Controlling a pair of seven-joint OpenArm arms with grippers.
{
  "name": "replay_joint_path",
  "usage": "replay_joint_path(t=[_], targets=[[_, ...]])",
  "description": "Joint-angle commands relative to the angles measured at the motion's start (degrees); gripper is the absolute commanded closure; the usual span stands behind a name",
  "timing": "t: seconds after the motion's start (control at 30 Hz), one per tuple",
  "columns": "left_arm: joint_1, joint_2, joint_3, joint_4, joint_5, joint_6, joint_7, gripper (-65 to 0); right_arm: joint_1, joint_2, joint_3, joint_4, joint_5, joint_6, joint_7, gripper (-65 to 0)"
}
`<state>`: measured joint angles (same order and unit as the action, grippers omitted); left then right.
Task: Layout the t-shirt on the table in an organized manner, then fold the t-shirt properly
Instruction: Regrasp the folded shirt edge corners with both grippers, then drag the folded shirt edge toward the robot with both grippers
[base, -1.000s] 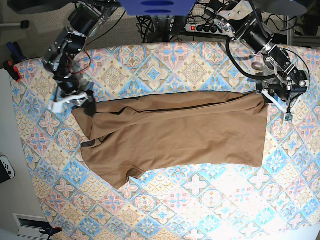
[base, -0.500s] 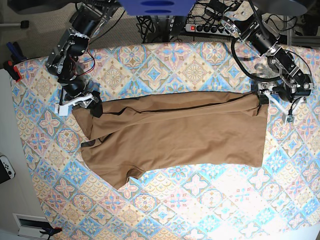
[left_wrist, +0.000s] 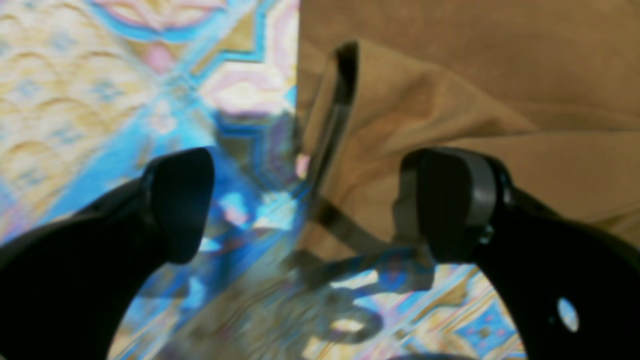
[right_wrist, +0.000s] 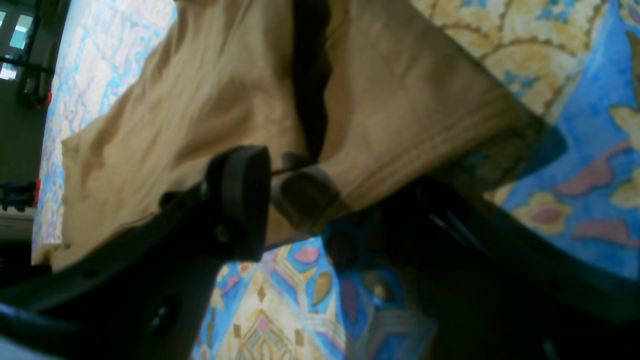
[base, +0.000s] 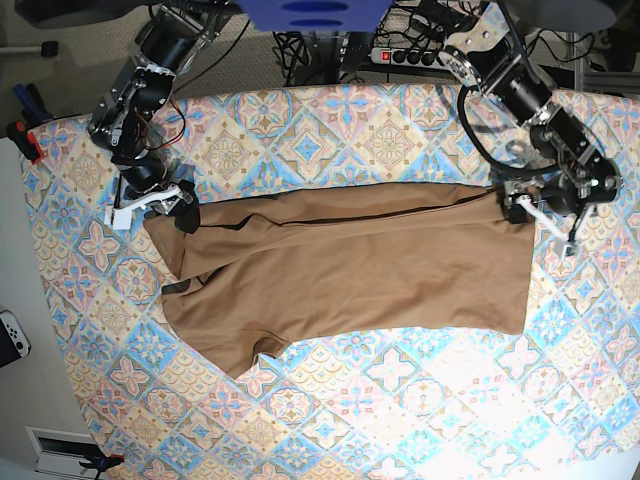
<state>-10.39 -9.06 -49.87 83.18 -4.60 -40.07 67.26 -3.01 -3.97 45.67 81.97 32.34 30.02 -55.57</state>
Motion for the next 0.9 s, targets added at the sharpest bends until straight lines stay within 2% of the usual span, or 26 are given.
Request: replay_joint_path(t=[0.0,0.13,0.23,0.3,0.37,0.47,0.67,0.87], targets=[[-1.0,-0.7,0.5,-0.4,-0.9,0.1,-0.7,-59.9,0.7,0.4,-0.1,0.9,0.9,0.5,0.7,-33.8],[-0.6,-0.4,3.6,-1.5,-0.8,0.1,-5.1,-59.9,0.7,0.6,-0.1,1.0,0.9,0.5,0.7,-32.7],[1.1,-0.3,6.6,-1.5,-0.8,0.1,-7.2,-59.8,0.7,0.7,-0.8,0.9,0.9,0.5,0.6,-24.2],[1.3,-0.3,7.9,-1.5,-0.8,0.1,-7.8,-58.1,0.7,0.8,-3.3,0.9,0.9,0.5,0.6,-15.7],[1.4,-0.2,8.4,-1.5,-0.8,0.1,-7.8,-52.1,0.7,0.8,-5.5,0.9,0.9,0.5,0.6,-9.0],[1.3,-0.2,8.7,-1.5,-0.8,0.1,-7.8,-37.0,0.7,0.8,-7.0,0.9,0.9,0.5,0.6,-1.4],[1.6,-0.6,8.7,-1.5,-0.7,0.1,-7.6,-1.5,0.6,0.8,-7.0,1.1,0.9,0.5,0.6,0.0],[3.7,-0.7,8.5,-1.5,-0.8,0.1,-7.4,0.0,-2.5,0.8,-7.0,1.3,0.9,0.5,0.6,0.0]])
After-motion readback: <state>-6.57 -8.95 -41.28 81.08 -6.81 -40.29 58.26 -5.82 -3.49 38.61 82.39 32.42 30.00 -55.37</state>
